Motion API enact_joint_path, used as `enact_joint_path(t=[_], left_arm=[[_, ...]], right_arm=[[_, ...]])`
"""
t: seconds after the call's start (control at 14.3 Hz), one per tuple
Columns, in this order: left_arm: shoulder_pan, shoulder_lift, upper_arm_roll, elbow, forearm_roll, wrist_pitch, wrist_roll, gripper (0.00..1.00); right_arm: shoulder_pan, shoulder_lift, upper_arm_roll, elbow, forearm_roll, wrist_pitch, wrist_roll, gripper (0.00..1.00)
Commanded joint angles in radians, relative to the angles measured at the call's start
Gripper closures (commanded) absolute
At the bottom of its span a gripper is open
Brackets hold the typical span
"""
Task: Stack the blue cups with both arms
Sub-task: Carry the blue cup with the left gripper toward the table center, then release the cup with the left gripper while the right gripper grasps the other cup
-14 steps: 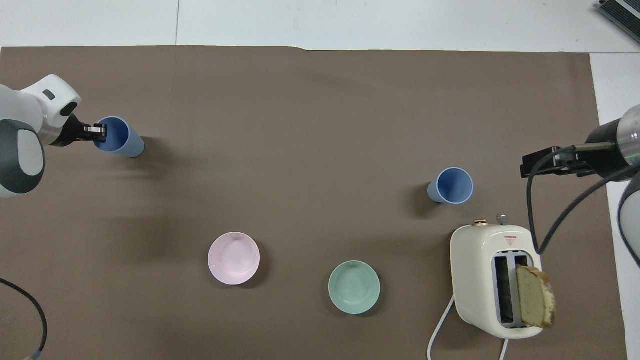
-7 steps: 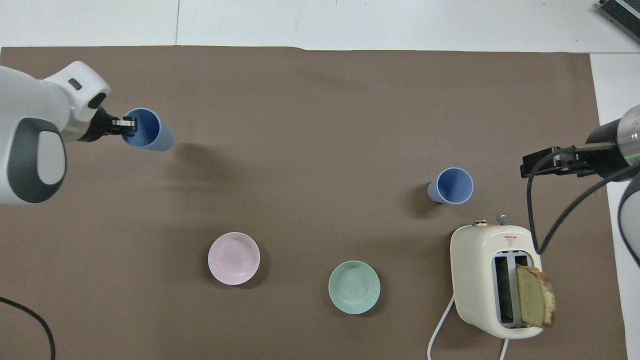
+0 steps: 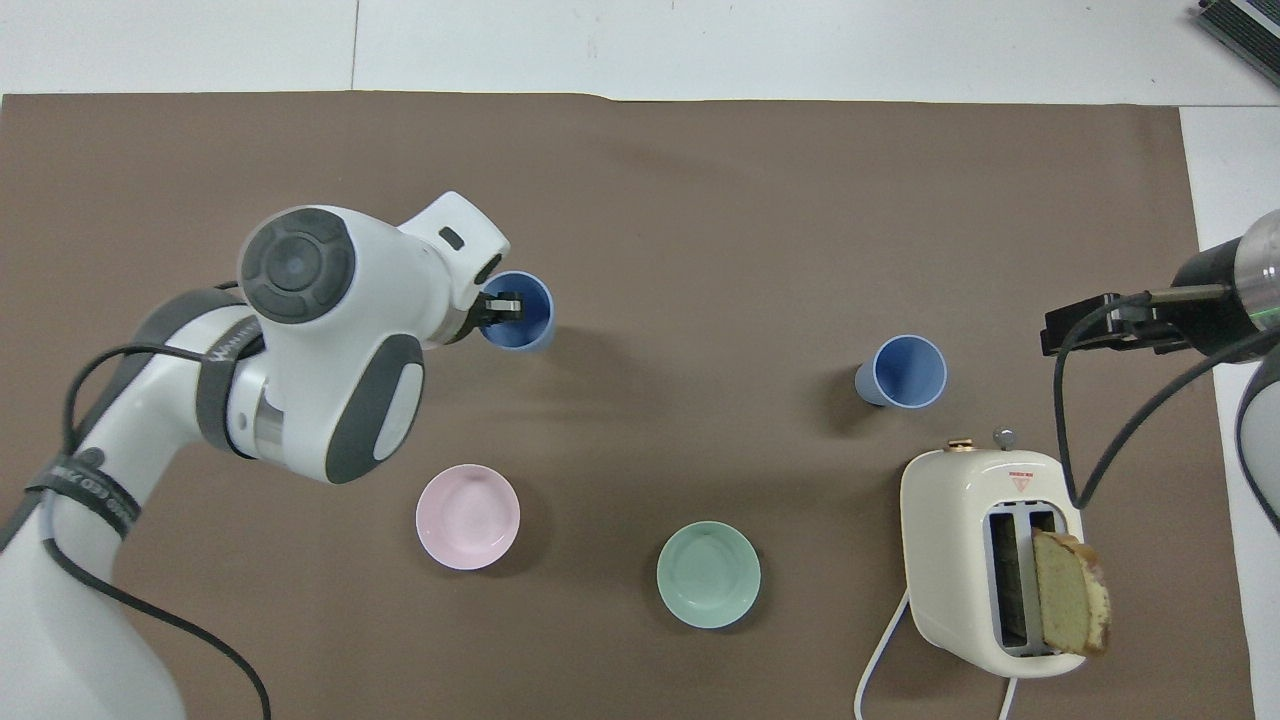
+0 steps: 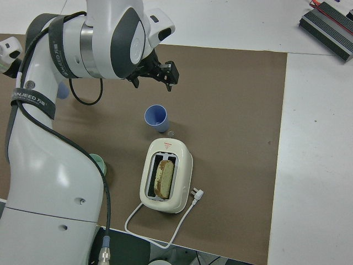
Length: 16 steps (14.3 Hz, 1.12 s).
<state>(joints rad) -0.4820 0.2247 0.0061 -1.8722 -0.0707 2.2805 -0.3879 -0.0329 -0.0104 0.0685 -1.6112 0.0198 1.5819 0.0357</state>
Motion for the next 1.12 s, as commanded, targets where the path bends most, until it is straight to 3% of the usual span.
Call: enact_joint_path(t=[0.0, 0.42, 0.49, 0.56, 0.63, 0.84, 1.05], left_arm=[[-0.082, 0.013, 0.022, -0.054, -0.004, 0.095, -0.080, 1.00], [-0.135, 0.027, 0.018, -0.064, -0.006, 0.096, -0.114, 1.00], [-0.135, 0.031, 0.017, -0.055, -0.006, 0.094, -0.126, 0.81], [-0.135, 0.032, 0.018, -0.051, -0.006, 0.094, -0.131, 0.45], [-0.135, 0.032, 0.018, -0.048, -0.006, 0.094, -0.131, 0.21], [-0.126, 0.024, 0.020, -0.035, -0.006, 0.083, -0.117, 0.00], [-0.116, -0.019, 0.032, -0.018, 0.005, 0.036, -0.115, 0.00]], right_arm=[[-0.025, -0.020, 0.002, -0.027, 0.006, 0.021, -0.005, 0.00], [-0.021, -0.031, 0.005, -0.084, 0.006, 0.055, -0.010, 0.00], [-0.019, -0.034, 0.005, -0.114, 0.009, 0.107, -0.005, 0.00], [-0.019, -0.031, 0.005, -0.125, 0.009, 0.147, 0.001, 0.00], [-0.019, -0.020, 0.005, -0.127, 0.009, 0.168, 0.004, 0.00], [-0.013, 0.006, 0.005, -0.180, 0.014, 0.245, 0.006, 0.00], [-0.007, 0.065, 0.011, -0.269, 0.014, 0.338, 0.018, 0.00]])
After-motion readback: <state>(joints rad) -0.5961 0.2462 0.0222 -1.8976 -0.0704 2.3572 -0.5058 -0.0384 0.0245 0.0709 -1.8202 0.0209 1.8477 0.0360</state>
